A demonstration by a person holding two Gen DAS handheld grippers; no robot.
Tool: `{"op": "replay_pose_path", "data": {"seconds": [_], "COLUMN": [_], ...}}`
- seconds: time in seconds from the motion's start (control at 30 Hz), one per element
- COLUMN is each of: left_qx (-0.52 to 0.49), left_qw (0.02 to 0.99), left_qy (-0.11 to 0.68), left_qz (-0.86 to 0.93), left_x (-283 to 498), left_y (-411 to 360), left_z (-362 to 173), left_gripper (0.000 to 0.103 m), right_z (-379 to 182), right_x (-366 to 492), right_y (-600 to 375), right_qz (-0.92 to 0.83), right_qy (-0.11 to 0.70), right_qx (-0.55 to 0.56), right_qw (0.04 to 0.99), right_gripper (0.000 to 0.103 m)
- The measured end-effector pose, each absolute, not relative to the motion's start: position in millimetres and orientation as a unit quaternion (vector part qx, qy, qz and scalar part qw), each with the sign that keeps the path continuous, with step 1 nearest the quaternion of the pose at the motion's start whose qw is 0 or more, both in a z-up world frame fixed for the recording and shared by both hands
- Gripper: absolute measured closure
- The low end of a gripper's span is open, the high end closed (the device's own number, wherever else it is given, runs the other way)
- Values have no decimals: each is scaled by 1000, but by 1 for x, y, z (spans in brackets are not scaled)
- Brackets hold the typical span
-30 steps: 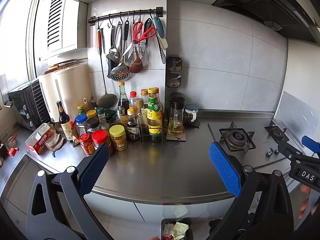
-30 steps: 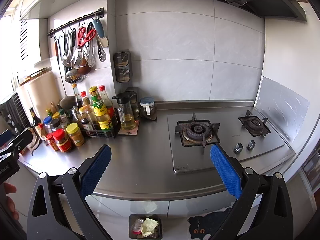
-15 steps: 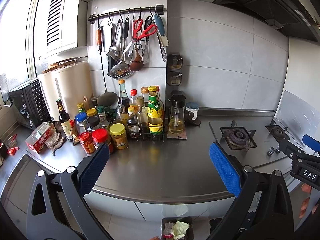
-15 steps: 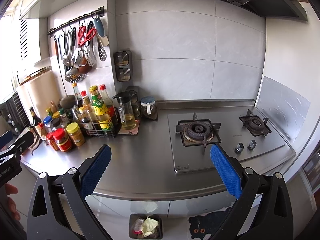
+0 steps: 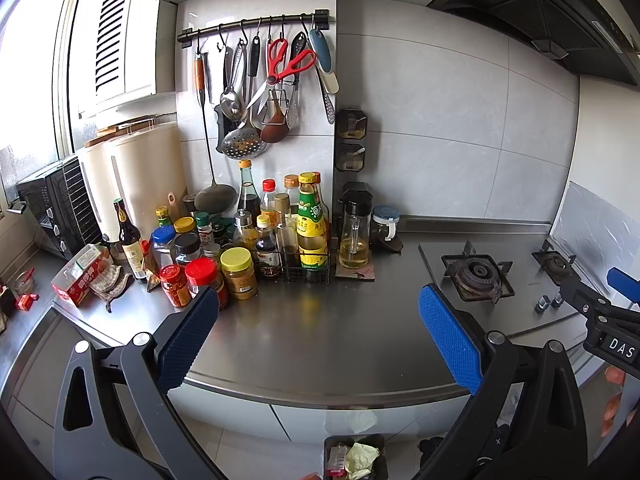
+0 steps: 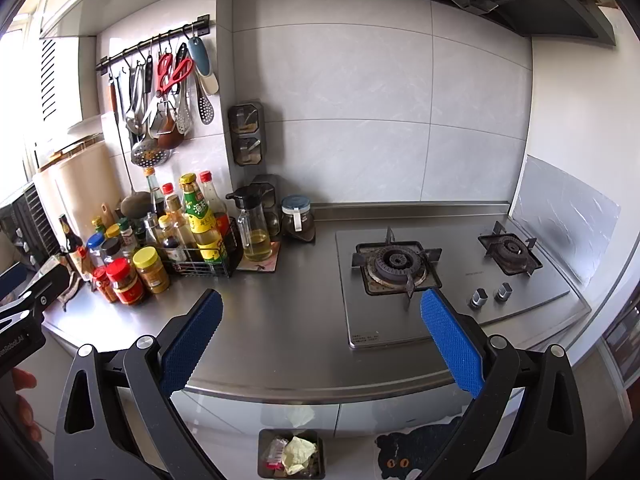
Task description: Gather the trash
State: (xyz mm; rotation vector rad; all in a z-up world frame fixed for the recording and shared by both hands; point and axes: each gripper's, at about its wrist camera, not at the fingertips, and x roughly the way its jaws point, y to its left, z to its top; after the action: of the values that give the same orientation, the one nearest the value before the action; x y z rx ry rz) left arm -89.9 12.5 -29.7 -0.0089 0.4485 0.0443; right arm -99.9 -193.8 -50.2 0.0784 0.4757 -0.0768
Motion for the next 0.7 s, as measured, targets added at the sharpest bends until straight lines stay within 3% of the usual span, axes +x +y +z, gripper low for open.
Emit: {"op": "replay_pose_path", "data": {"seconds": [0.7], "left_qx": [-6], "left_qw": [974], "left_qy": [227], "left_qz": [24], "left_x": [-88], "left_y": [13], "left_z": [-31], "left_gripper": [8], "right_z": [-53], "right_x": [-98], "right_y": [-194], "right_qz": [-37], "right_qy": [240], "right_qx": [42], "right_qw": [969], "right_gripper": [3]}}
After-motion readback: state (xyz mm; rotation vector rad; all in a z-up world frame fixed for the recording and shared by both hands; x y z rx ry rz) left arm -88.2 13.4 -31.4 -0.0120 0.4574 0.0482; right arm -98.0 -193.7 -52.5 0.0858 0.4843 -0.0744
